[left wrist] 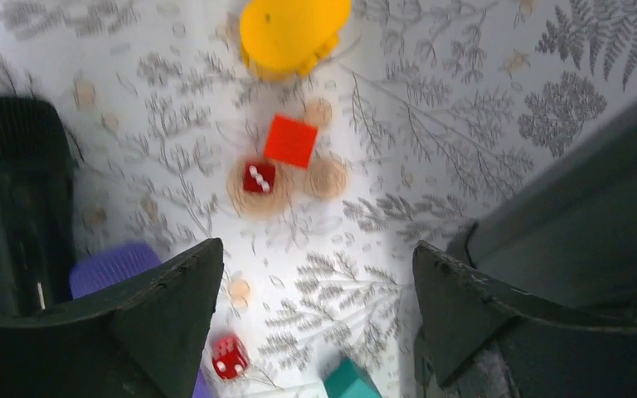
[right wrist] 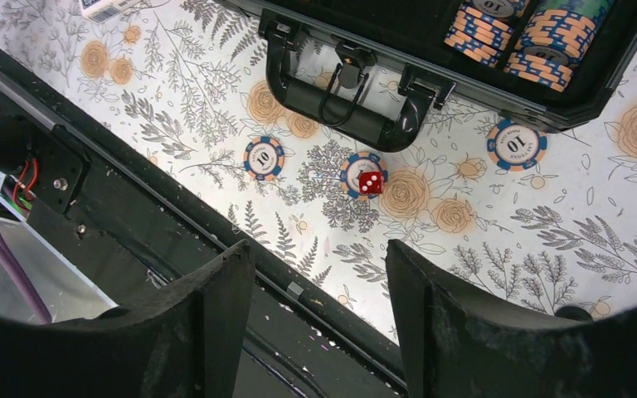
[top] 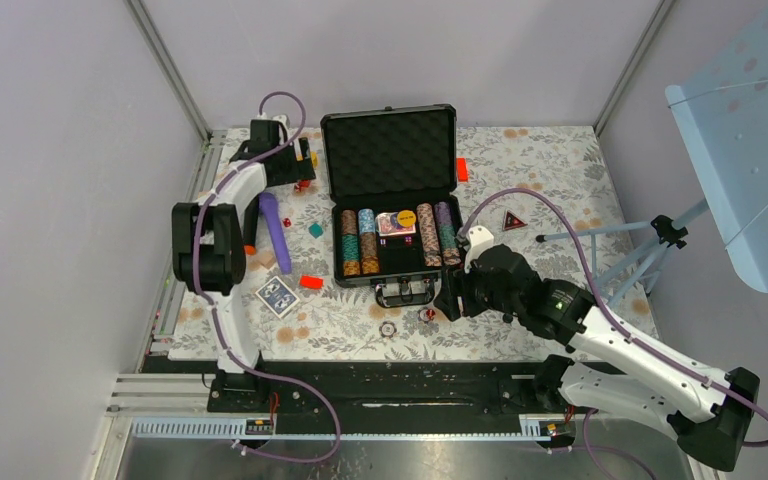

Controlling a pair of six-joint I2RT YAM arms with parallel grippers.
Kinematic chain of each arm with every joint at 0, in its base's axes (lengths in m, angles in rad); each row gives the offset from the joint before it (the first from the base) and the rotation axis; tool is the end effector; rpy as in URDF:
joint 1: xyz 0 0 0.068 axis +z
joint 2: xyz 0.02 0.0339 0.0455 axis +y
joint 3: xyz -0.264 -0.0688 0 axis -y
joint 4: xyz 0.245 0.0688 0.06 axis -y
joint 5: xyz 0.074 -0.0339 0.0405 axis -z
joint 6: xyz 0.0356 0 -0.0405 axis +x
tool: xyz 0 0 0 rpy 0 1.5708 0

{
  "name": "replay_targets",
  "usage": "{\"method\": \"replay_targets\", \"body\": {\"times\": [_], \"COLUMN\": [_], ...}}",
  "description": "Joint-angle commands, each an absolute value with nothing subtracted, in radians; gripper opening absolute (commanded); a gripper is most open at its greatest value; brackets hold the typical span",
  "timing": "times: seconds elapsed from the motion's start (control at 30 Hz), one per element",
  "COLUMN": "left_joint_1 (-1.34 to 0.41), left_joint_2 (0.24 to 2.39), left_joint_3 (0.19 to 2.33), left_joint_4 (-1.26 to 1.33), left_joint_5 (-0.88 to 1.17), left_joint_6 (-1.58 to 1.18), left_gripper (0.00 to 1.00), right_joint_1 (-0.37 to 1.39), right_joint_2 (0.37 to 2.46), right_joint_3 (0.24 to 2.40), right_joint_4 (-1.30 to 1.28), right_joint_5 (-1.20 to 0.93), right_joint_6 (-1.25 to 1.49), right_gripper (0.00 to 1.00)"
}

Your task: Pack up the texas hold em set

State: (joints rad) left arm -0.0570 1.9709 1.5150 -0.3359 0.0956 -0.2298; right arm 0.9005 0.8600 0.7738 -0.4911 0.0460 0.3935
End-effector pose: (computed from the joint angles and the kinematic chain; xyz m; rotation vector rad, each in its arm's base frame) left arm 0.4452 -0.0288 0.2248 -0.1583 2.3670 -0.2514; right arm 0.1186 0.1469 0.2925 -0.5327 2.1670 0.6882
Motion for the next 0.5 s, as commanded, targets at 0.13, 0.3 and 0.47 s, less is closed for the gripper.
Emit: {"method": "replay_targets", "body": {"times": [0.13, 0.3, 0.47], "left_joint_1": [-0.02, -0.01, -0.006], "left_joint_2": [2.145, 2.19, 2.225], "left_joint_3": [1.766, 1.787, 1.802], "left_joint_4": [-0.432, -0.454, -0.466], "left_joint_5": [0.186, 0.155, 0.124], "left_joint_6": [-0.074, -0.047, -0.016], "left_gripper": [0.75, 0.75, 0.74], "right_joint_1": [0.907, 0.906, 0.906], "right_joint_2": [0.869, 0.893, 0.916], "right_joint_3": [0.781, 0.785, 0.784], "right_joint_4": [-0.532, -0.529, -0.529], "right_joint_5": [0.087, 0.09, 0.084], "right_joint_6": [0.342, 0.322, 0.317], "right_gripper": [0.67, 0.68, 0.69]}}
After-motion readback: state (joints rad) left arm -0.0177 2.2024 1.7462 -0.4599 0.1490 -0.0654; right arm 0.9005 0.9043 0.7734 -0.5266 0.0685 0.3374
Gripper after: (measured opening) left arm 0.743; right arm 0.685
